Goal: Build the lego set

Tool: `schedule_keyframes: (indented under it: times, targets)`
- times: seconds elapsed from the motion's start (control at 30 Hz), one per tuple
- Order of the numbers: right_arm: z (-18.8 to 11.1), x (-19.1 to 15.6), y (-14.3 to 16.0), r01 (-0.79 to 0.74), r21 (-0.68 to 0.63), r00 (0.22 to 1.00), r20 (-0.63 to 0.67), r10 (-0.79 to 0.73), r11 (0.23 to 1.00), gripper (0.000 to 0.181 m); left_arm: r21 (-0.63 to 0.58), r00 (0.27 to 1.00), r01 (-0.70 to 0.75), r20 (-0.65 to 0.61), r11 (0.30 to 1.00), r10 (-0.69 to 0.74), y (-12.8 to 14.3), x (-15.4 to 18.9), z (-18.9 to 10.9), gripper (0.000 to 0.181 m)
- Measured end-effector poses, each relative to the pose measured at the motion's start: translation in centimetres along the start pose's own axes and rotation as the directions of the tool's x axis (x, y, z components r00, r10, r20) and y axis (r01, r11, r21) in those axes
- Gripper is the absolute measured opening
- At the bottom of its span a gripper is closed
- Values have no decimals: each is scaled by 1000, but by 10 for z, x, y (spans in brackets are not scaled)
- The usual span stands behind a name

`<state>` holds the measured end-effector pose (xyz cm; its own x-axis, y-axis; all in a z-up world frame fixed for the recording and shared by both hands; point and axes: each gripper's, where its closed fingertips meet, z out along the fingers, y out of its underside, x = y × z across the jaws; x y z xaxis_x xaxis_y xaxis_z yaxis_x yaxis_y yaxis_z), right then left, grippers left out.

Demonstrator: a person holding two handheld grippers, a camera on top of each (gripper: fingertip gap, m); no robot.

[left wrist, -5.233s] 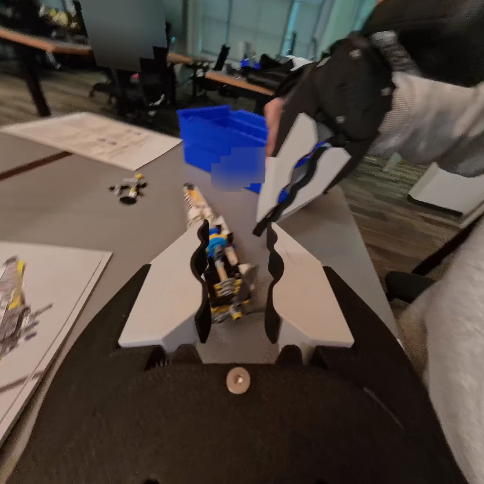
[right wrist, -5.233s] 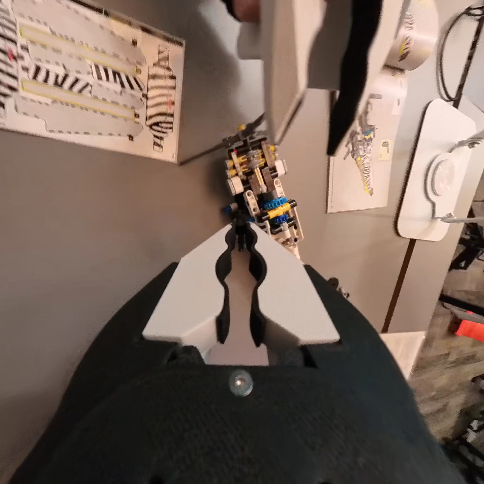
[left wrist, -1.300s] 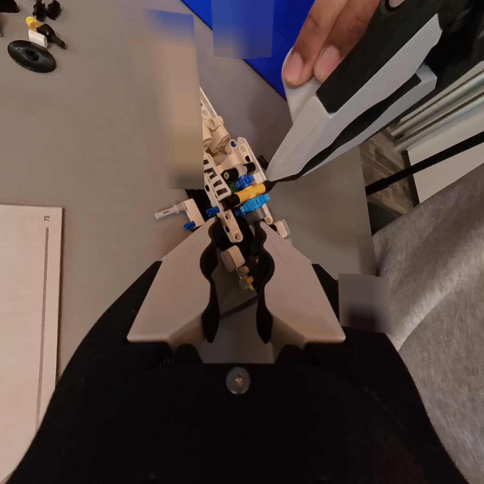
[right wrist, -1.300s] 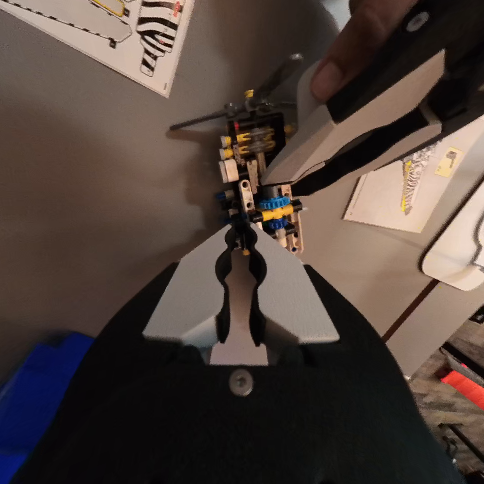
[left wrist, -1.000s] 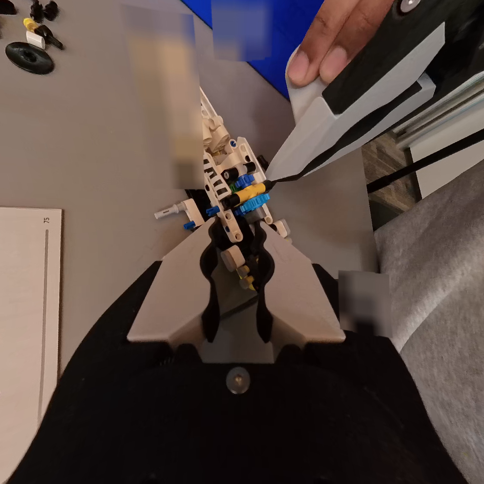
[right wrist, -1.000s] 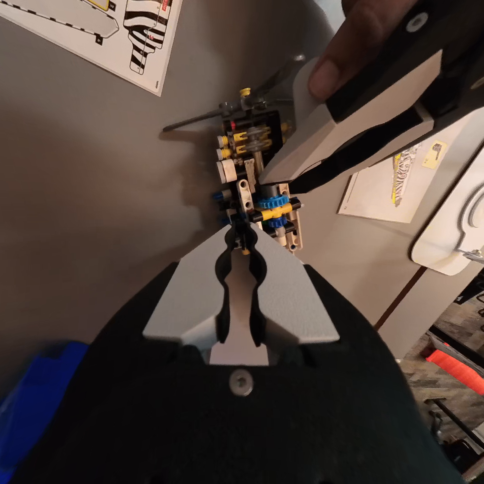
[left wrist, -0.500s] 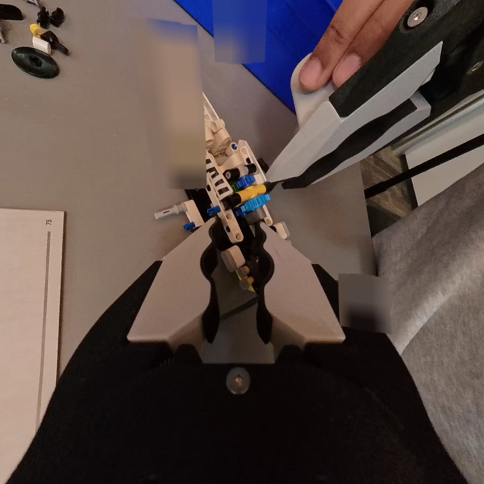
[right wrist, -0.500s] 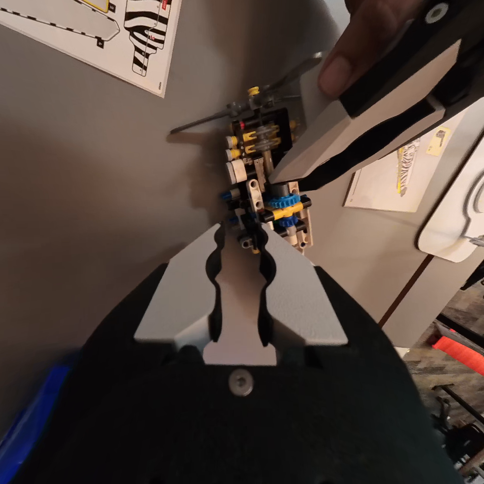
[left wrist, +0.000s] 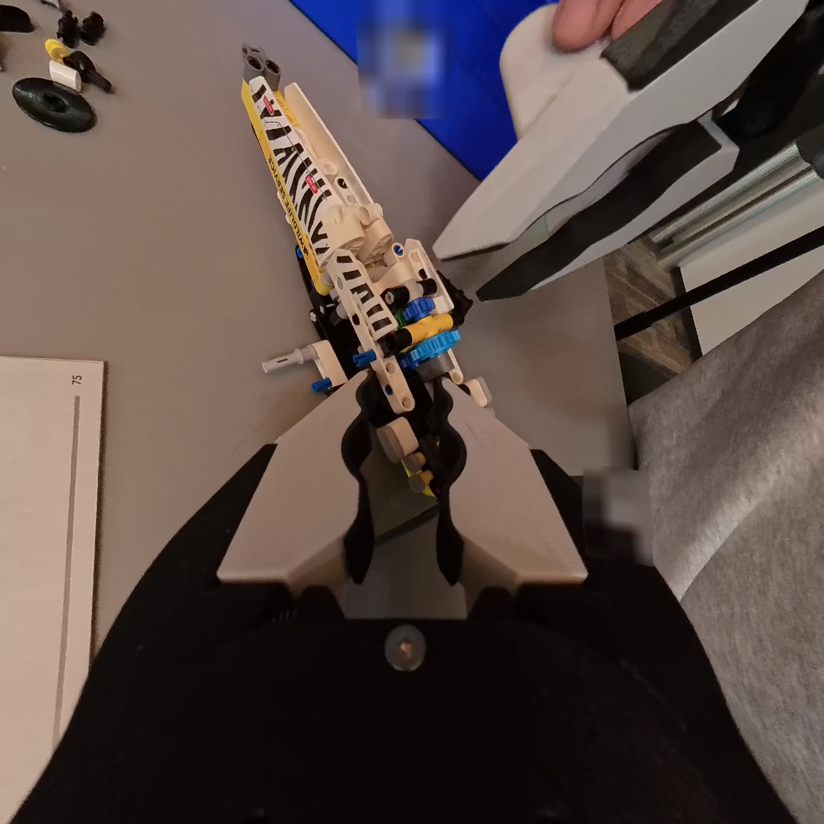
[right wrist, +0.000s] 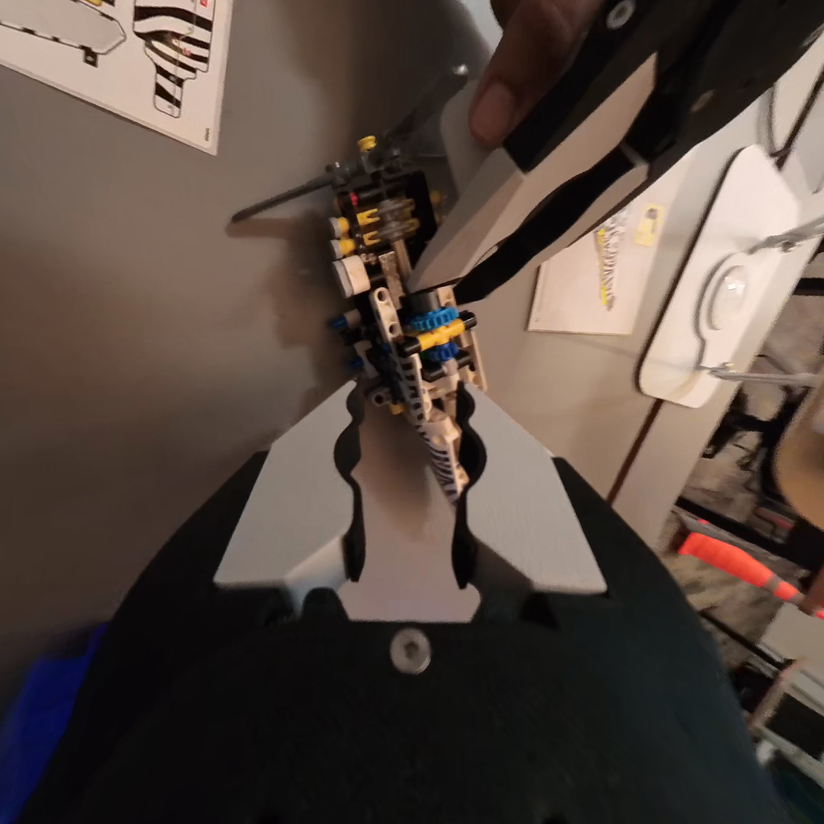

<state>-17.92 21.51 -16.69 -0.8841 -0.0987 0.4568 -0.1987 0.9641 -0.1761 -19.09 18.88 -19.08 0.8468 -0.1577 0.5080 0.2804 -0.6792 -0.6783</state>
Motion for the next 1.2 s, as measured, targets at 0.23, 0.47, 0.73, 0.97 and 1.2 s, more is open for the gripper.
schedule_keyframes:
  times: [0.23, 0.47, 0.73, 0.97, 1.2]
  targets:
    - [13, 10, -2, 117, -29, 992, -48, -118, 993, 65, 1, 1000, 5, -8, 1000, -5, 0, 0, 0, 23]
    - [17, 14, -5, 98, 12, 992, 75, -99, 995, 66, 0, 1000, 5, -11, 1000, -5, 1, 1, 1, 23]
    - [20, 11, -7, 130, 2, 989, 77, -129, 992, 64, 1, 1000, 15, -18, 1000, -15, 1, 1, 1, 22]
    - [22, 13, -8, 149, -33, 985, 91, -145, 988, 66, -3, 1000, 12, -8, 1000, -12, 1, 1, 2, 22]
    - [22, 14, -10, 221, -63, 975, 49, -218, 973, 65, 2, 1000, 21, -15, 1000, -21, 2, 1, 2, 22]
